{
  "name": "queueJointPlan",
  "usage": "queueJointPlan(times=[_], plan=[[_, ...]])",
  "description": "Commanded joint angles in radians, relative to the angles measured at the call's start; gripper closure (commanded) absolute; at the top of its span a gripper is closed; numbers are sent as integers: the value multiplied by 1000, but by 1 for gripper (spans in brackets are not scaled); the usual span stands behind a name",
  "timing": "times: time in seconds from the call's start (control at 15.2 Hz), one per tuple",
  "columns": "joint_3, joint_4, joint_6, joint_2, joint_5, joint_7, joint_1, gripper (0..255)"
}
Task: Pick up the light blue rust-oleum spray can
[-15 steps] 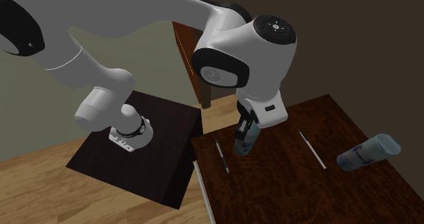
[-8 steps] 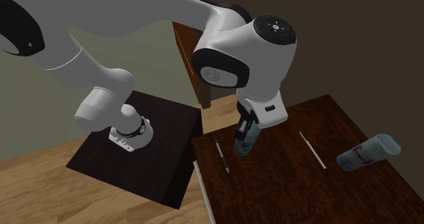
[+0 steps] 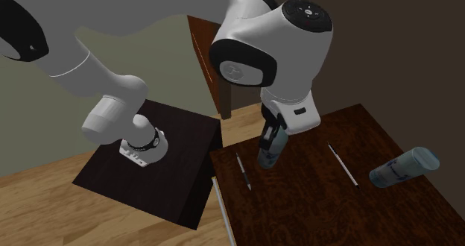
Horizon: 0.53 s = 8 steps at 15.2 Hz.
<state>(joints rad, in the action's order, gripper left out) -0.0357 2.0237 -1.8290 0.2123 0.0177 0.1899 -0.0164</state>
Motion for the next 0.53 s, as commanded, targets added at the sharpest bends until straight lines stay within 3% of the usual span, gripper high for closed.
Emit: queueJointPlan(times=[0.0,0.46], plan=[[1,-26,28,3,0,-1,1,255],[1,-126,123,-3,-1,0,1,255]])
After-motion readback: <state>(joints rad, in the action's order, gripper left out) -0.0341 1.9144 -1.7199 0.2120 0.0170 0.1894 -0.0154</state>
